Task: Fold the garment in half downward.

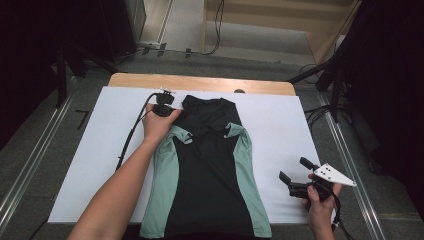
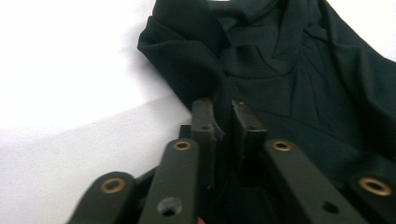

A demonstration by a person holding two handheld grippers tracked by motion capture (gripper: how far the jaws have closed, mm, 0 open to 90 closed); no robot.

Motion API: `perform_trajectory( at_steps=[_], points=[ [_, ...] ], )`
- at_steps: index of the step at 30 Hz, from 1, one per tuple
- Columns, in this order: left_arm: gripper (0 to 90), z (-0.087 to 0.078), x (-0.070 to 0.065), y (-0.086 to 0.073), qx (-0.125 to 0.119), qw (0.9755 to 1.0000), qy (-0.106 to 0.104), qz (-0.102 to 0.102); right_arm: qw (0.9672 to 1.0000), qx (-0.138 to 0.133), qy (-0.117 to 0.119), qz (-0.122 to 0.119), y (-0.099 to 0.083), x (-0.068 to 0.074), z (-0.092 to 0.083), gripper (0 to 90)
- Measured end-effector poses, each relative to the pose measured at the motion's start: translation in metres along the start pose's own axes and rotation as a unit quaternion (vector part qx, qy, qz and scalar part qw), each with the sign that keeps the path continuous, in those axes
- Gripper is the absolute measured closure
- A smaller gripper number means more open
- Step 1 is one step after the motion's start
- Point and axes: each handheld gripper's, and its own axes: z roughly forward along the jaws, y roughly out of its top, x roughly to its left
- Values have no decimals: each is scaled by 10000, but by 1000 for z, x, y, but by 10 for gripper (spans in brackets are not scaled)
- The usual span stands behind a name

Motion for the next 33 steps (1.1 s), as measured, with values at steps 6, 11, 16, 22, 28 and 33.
perform_trajectory(
  at_steps=[6,11,16,22,28,33],
  points=[
    [849,-6,-1,1,-127,9999,-92,32,9998,82,-44,-152,0,4,2,0],
    [853,-13,-5,4,-220,9996,-162,111,9998,98,-66,-133,1,4,3,0],
    [854,-17,-8,5,-297,9992,-222,171,9994,256,-193,-165,5,3,6,0],
    [854,-22,-9,5,-385,9987,-272,195,9994,307,-125,-81,16,4,11,0],
    [854,-26,-13,5,-490,9978,-388,225,9997,240,4,90,32,6,16,0],
    [854,-28,-20,6,-568,9967,-456,370,9996,273,125,-9,48,11,27,0]
  ],
)
